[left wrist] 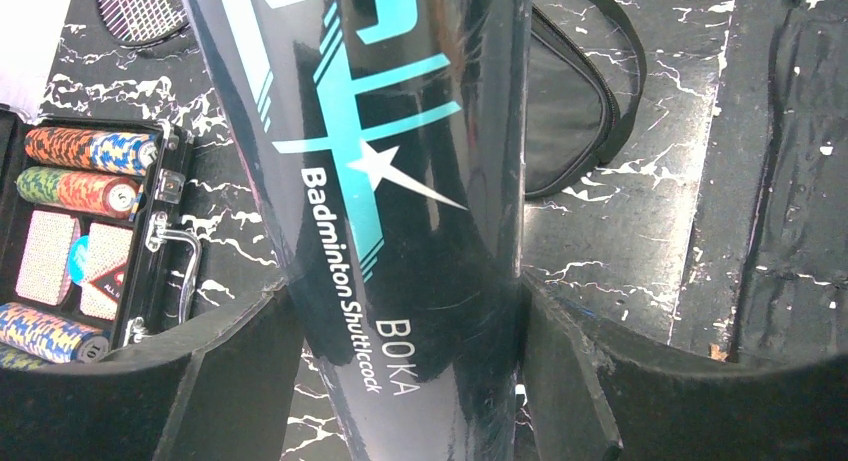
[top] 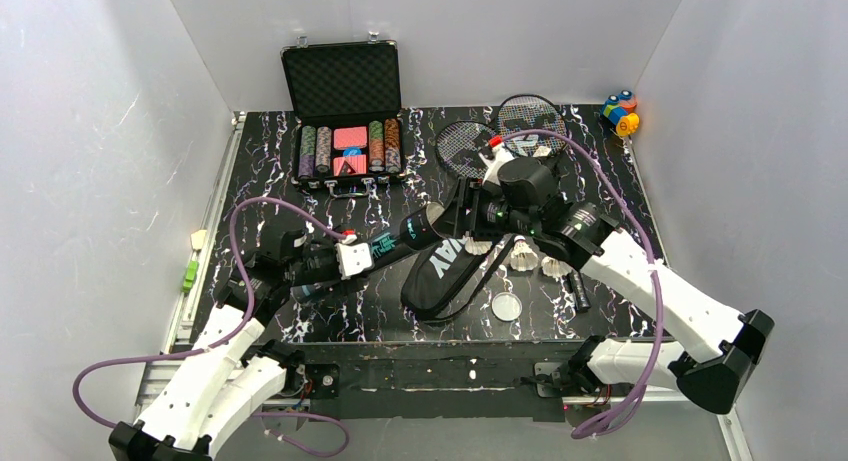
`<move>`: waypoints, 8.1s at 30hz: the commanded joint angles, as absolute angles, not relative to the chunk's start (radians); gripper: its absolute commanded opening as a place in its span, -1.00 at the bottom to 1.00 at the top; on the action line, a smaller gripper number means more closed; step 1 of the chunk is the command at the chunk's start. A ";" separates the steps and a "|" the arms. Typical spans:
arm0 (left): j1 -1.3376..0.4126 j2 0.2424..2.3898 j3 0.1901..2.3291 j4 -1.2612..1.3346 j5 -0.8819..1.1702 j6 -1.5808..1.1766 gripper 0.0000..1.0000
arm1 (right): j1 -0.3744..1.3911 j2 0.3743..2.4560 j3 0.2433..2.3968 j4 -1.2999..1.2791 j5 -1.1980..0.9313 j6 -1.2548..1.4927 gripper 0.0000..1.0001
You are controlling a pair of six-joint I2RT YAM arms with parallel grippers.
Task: Pack up the badminton gear
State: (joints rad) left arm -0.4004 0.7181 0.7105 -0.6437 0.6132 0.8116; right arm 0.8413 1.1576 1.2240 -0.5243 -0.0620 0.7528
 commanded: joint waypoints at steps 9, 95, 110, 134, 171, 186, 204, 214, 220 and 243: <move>-0.416 0.695 0.730 -0.618 0.637 0.826 -0.51 | 0.867 1.233 1.360 -0.527 -0.108 0.724 0.53; -0.416 0.646 0.546 -0.675 0.504 0.916 -0.69 | 0.670 1.084 1.105 -0.665 -0.081 0.697 -0.97; -0.416 0.646 0.559 -0.713 0.532 0.999 -0.71 | 0.852 1.006 1.186 -0.731 -0.240 0.608 -0.97; -0.416 0.595 0.591 -0.801 0.627 1.059 -0.73 | 1.004 1.166 1.257 -0.617 -0.239 0.617 -0.97; -0.416 0.617 0.672 -0.798 0.695 0.976 -0.76 | 0.905 1.086 1.065 -0.565 -0.080 0.729 0.18; -0.416 0.622 0.640 -0.787 0.680 0.978 -0.80 | 0.885 1.053 1.133 -0.557 -0.081 0.778 0.37; -0.416 0.662 0.613 -0.744 0.586 0.945 -0.94 | 0.419 0.837 0.764 -0.634 -0.087 0.944 0.60; -0.416 0.657 0.616 -0.746 0.593 0.956 -0.97 | 0.320 1.003 0.689 -0.488 -0.019 1.027 0.43; -0.416 0.647 0.615 -0.747 0.590 0.966 -0.99 | 0.302 1.141 0.715 -0.444 -0.011 1.048 0.39; -0.416 0.652 0.612 -0.752 0.600 0.972 -1.00 | 0.325 1.237 0.747 -0.405 0.144 1.065 -0.88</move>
State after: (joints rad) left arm -0.4145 0.6621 0.5949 -0.7780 0.5762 0.9611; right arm 0.3077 1.2816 0.7029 -0.4110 0.1139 1.0737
